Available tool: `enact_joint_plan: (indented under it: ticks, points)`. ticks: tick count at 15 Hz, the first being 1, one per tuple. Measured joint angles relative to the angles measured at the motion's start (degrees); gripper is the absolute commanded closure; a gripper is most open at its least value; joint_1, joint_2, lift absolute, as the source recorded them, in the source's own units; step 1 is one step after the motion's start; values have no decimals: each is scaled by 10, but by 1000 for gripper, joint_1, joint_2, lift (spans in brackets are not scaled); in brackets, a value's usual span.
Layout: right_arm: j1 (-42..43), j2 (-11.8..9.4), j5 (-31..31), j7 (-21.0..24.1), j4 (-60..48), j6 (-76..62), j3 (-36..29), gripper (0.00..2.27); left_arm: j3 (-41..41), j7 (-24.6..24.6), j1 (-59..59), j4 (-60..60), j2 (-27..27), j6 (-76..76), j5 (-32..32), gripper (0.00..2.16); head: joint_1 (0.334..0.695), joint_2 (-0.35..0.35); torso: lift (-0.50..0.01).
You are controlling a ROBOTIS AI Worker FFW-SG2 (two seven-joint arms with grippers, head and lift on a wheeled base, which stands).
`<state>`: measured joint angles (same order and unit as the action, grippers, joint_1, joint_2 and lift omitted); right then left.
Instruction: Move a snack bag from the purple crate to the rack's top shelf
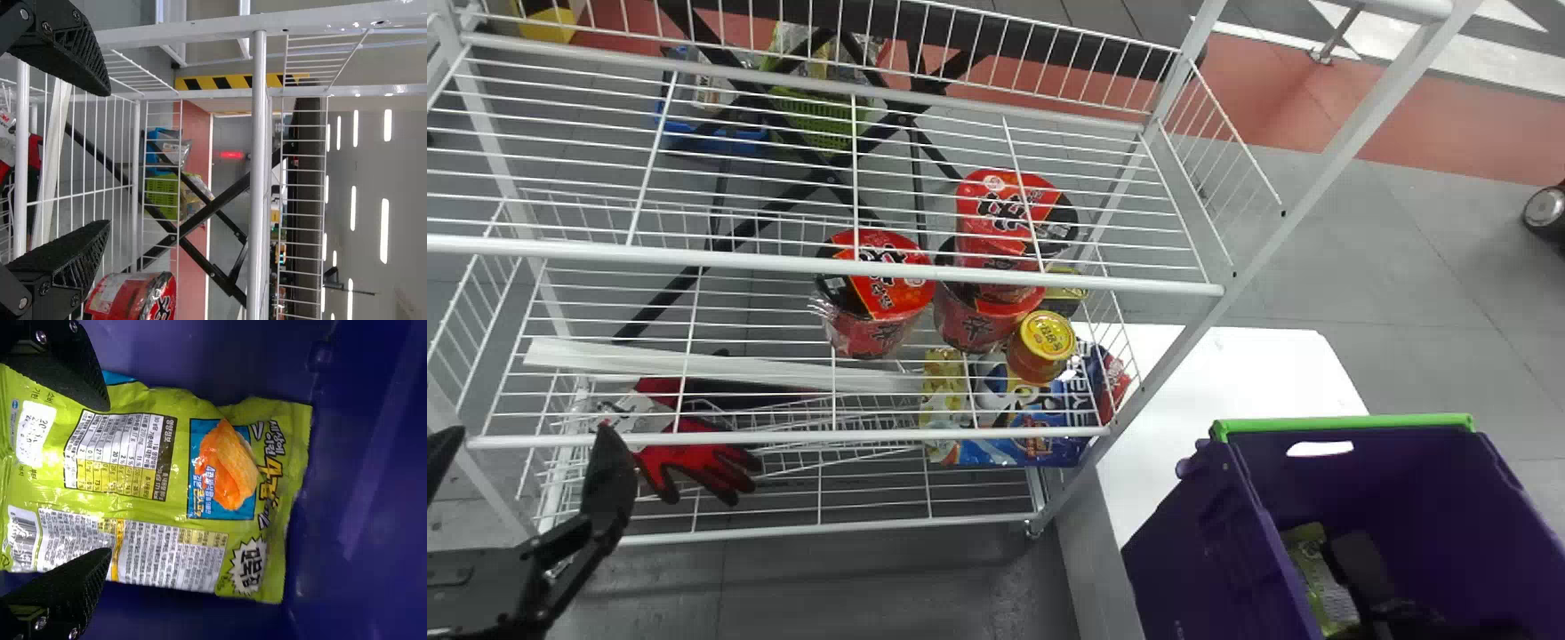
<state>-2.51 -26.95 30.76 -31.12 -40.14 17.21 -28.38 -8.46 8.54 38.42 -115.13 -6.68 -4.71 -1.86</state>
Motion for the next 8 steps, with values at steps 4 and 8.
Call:
enact_joint_plan:
  ticks: [4, 8]
  points:
    - [-2, 7, 0, -17, 8, 20, -3, 1457, 31, -32, -12, 20, 0, -15, -26, 137, 695, -350, -454]
    - [-21, 18, -3, -55, -13, -1, -24, 1683, 29, -30, -13, 21, 0, -17, -26, 137, 695, -350, -454]
